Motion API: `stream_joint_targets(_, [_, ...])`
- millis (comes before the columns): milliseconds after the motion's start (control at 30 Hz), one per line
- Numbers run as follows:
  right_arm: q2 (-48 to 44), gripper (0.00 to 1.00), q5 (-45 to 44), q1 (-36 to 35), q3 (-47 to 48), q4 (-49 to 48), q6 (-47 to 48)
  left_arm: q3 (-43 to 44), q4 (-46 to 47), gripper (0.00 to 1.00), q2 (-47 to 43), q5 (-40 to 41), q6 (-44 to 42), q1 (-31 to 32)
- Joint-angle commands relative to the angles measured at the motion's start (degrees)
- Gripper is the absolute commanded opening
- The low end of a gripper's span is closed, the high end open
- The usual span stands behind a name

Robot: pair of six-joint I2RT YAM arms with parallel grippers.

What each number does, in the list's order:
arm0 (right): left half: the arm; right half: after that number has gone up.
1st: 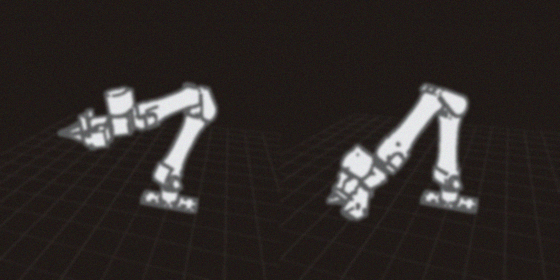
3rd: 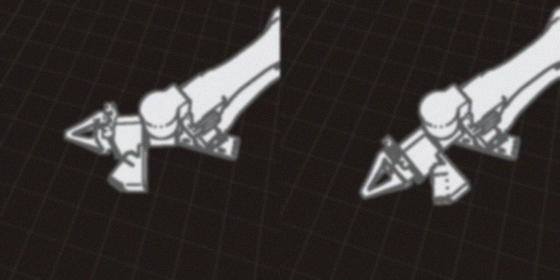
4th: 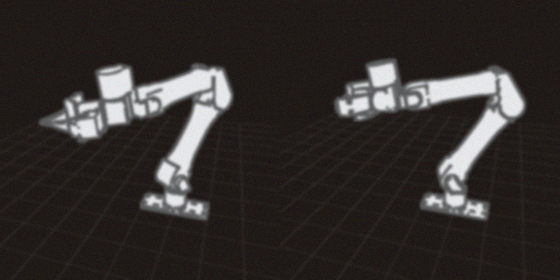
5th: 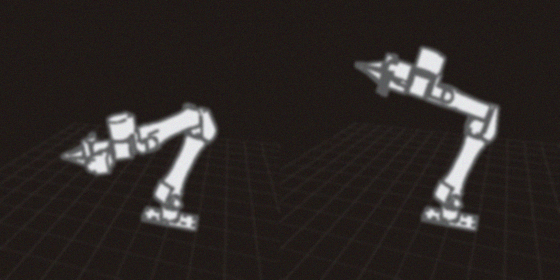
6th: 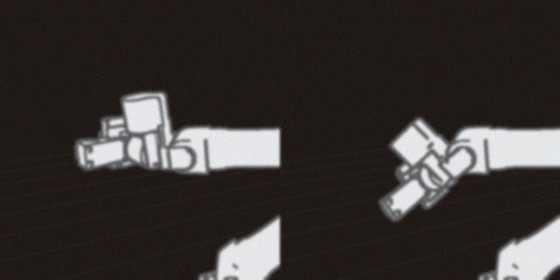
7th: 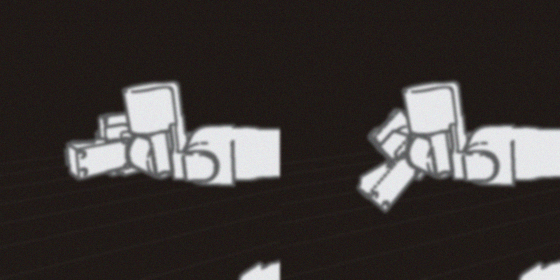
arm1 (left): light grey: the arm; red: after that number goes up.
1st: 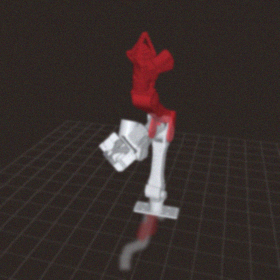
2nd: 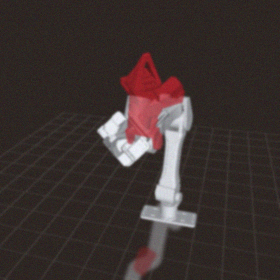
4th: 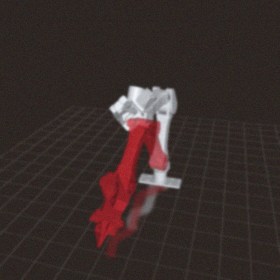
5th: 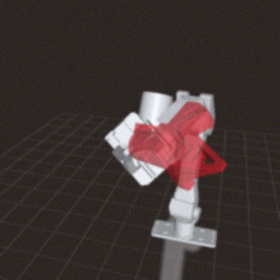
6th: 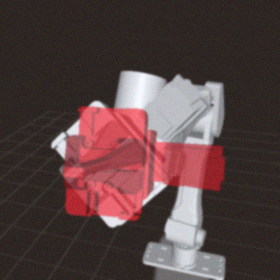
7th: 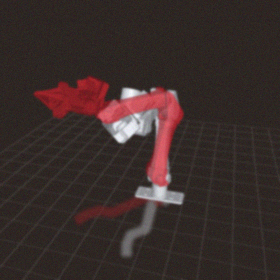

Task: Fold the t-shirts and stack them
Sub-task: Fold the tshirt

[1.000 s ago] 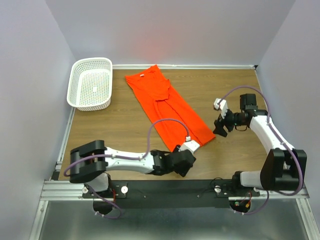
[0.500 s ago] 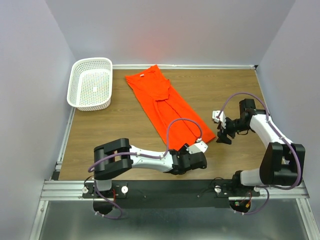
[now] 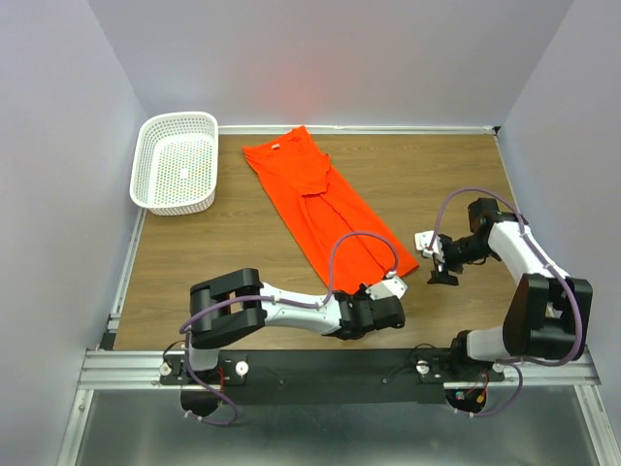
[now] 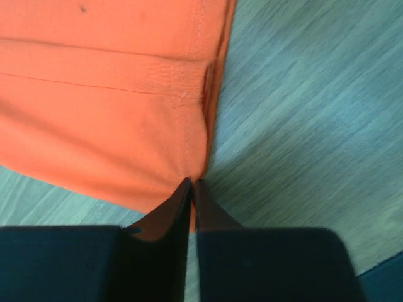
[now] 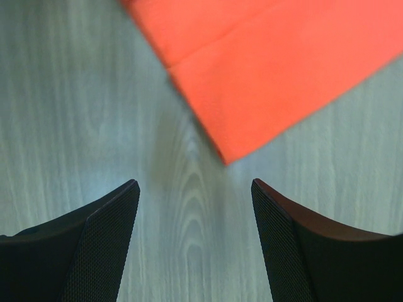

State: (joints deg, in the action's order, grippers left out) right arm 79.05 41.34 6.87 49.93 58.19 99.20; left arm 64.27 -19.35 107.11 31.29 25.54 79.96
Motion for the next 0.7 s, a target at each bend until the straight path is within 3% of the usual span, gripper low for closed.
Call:
stream_joint_targets(0, [3.4, 0.79, -1.1, 0.3, -1.2, 8.2, 21.8, -2.7, -3.4, 0.06, 1.8, -0.9, 1.1, -0.4])
stream_joint_targets(33, [4.9, 0.79, -0.4, 0.2, -1.2, 8.5, 25.4, -3.0, -3.1, 0.0, 1.0, -1.1, 1.2, -0.4])
stream_joint_targets(167, [8.3, 0.79, 1.6, -1.0, -0.3, 7.2, 28.2, -4.8, -2.4, 0.0, -0.2, -1.6, 1.3, -0.3])
stream_joint_targets(333, [8.8, 0.75, 2.3, -6.5, -2.0, -3.1, 21.5, -6.9, -0.7, 0.0, -2.3, -2.5, 1.1, -0.3])
stream_joint_targets(667, [14.6, 0.69, 3.1, -8.2, 1.0, -5.3, 17.1, -8.5, 1.4, 0.0, -5.1, -3.5, -0.5, -0.3])
